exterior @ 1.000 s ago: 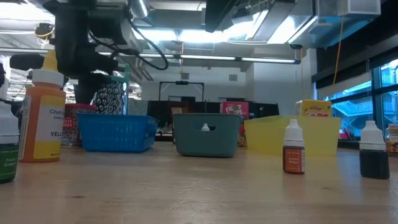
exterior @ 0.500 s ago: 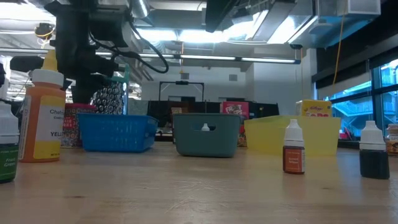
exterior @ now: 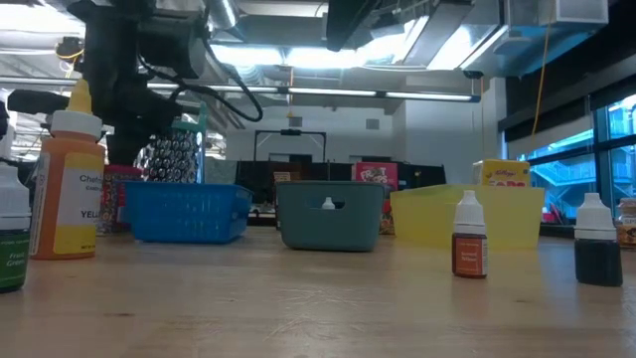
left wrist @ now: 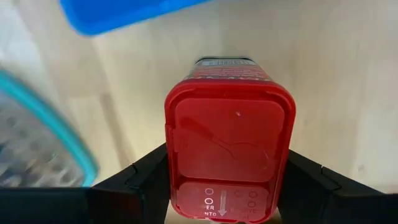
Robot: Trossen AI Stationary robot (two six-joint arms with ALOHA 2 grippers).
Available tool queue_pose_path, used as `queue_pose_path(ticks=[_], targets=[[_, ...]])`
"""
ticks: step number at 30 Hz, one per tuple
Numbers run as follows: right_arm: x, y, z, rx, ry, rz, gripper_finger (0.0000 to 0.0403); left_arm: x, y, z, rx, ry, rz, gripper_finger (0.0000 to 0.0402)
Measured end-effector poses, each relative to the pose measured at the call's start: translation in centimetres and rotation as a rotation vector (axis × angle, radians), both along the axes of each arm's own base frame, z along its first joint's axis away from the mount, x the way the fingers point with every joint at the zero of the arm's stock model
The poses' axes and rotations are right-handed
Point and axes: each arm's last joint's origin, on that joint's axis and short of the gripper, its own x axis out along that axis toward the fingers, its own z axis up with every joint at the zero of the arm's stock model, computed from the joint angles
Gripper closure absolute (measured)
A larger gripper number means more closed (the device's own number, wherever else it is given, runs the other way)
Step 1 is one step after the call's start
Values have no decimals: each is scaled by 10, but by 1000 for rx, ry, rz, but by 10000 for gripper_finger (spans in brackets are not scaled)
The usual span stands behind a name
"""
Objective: Pick & Place Kitchen Items
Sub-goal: Put the red seasoning can into the blue bin
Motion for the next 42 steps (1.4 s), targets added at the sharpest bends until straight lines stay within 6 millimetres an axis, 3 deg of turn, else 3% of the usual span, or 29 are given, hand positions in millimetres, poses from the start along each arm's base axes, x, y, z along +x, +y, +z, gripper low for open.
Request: queue_pose_path(ticks=[12, 19, 29, 36, 42], targets=[[-2, 2, 0, -8, 12, 5, 268, 5, 1, 40, 74, 1, 24, 180], [-18, 7, -1, -116, 77, -64, 268, 8, 2, 70, 89, -9, 35, 179], [-25, 17, 6, -97, 67, -12, 291, 14, 3, 111, 119, -108, 27, 179], [-44, 10, 42, 16, 24, 13, 302, 18, 3, 132, 90, -194, 26, 179], [-81, -5, 98, -22, -166, -12, 302, 24, 2, 138, 61, -264, -11, 179]])
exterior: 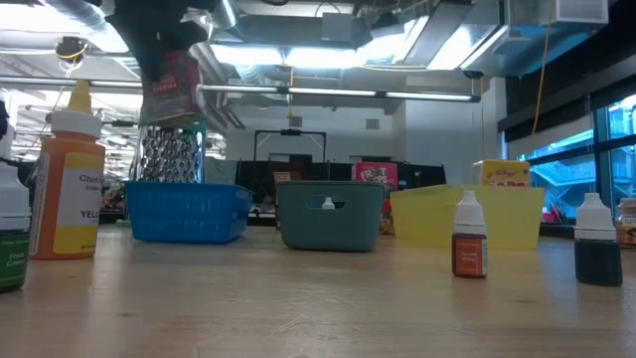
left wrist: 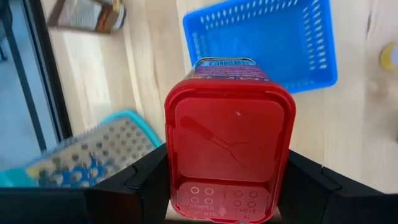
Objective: Pick & Place Kitchen Items
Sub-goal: Put the red seasoning can into the blue bin
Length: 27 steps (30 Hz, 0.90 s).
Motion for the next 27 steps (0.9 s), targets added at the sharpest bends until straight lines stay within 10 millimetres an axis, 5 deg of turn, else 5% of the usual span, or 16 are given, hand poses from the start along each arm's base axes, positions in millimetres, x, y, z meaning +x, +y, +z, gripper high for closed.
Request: queue_pose_path(ticks=[6, 13, 20, 27], targets=[[-33, -3, 34, -42, -144, -18, 302, 11, 0, -2, -4, -52, -39, 179], [-42, 7, 38, -79, -171, 21, 302, 36, 9, -21, 4, 0, -65, 178], [-39, 11, 24, -112, -123, 36, 302, 62, 28, -47, -41, 58, -45, 178], [-36, 13, 1, -166, -38, 44, 302, 77, 40, -43, -142, 18, 33, 178]])
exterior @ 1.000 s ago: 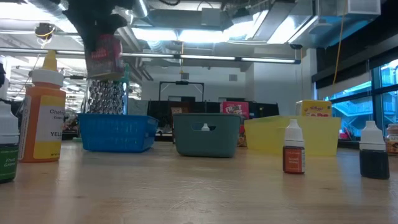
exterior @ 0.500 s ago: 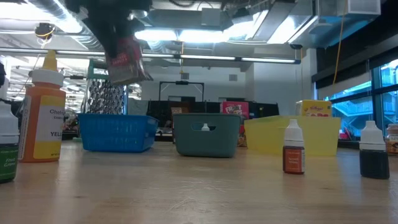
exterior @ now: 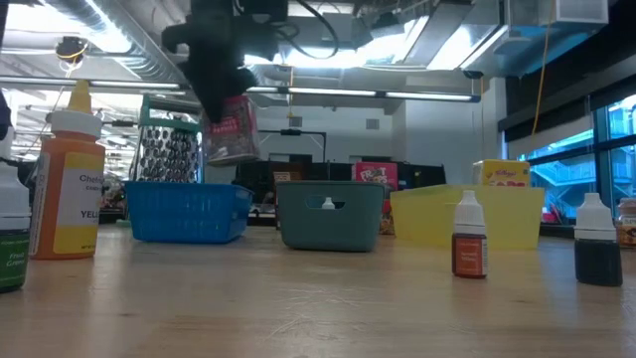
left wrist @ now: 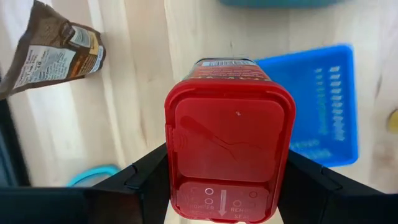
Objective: Pick & Place Kitchen Items
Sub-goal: Put the red seasoning can into the blue bin
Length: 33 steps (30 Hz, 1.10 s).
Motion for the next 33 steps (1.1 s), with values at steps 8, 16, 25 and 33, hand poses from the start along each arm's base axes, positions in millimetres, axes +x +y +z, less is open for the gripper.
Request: queue_pose_path(ticks=[8, 16, 25, 33], targets=[[-12, -6, 1, -1, -19, -42, 302, -3, 3, -4, -44, 53, 110, 178], [-17, -4, 5, 13, -34, -42, 302, -3, 3, -7, -77, 52, 149, 178], [-17, -3, 5, 22, -40, -57, 302, -5, 3, -20, -55, 66, 153, 178], [-17, -4, 5, 20, -44, -60, 302, -4, 3, -20, -55, 57, 160, 178]])
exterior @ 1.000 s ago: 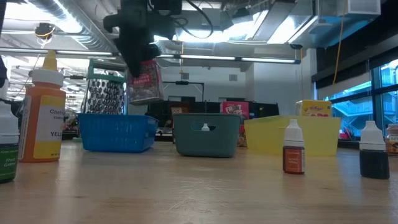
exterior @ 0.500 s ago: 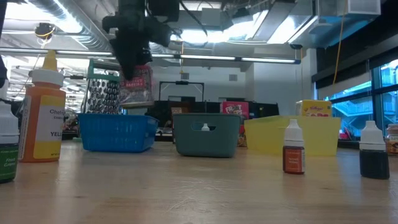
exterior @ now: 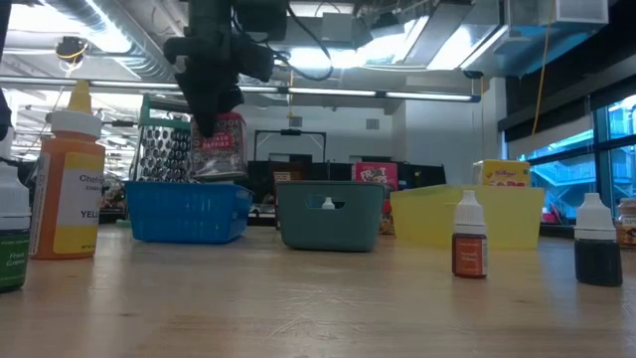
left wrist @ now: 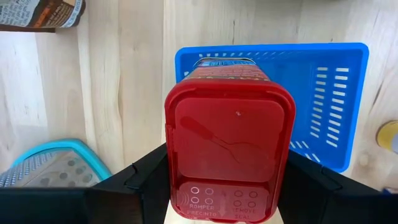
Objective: Pick & Place Kitchen Items
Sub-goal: Put the red seasoning can into the blue bin
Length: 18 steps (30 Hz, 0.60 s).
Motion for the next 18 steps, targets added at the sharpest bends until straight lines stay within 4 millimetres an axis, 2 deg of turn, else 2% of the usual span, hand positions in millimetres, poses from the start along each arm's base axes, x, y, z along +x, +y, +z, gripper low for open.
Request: queue_pose_path(ticks=[15, 18], targets=[[-1, 1, 0, 7, -6, -8, 302, 3, -2, -3, -32, -15, -20, 178], [-1, 1, 0, 7, -7, -9, 302, 2, -3, -9, -45, -4, -23, 178]])
